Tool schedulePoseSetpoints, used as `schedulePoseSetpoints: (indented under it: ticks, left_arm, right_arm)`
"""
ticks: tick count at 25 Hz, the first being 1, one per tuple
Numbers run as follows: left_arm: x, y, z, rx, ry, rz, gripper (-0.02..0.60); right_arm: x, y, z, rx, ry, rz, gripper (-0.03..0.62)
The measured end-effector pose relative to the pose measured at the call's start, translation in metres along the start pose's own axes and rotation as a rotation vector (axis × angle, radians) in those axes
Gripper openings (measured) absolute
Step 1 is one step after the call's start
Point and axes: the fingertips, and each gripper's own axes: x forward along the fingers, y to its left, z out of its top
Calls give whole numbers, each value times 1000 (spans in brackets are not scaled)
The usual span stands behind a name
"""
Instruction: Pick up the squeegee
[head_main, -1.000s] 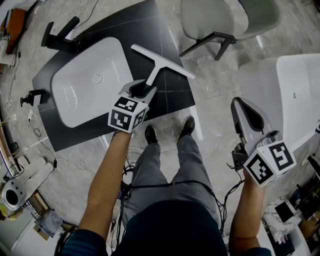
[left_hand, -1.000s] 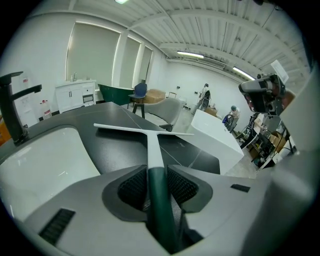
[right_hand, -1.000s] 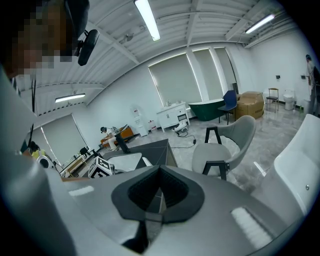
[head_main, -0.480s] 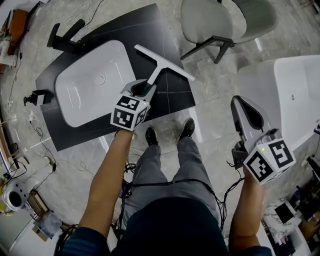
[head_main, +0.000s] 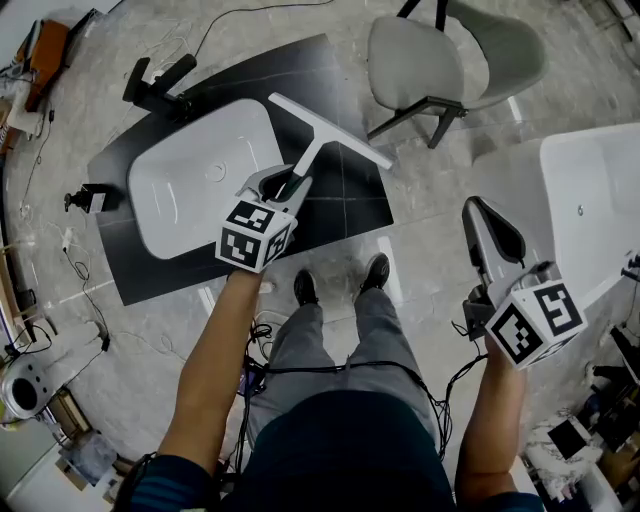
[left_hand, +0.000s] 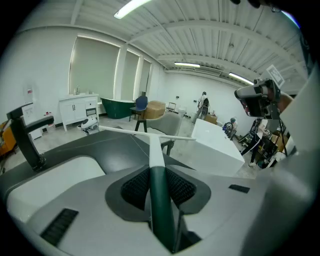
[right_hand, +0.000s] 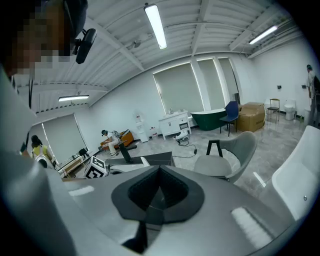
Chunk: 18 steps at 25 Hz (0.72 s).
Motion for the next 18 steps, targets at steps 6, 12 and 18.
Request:
schedulePoseSetpoints:
  ticks: [6,12,18]
  left_arm:
    - [-44,3,32,14,-69,3,95]
    - [-91,4,66,43,-144,16,95]
    - [-148,3,109,78,-248,34,95]
  right_arm:
    - [-7,19,23,-22,-28,2,10]
    - [-18,40,49,-51,-64,3,9]
    - [-36,59,80,-90,-112,-2,9]
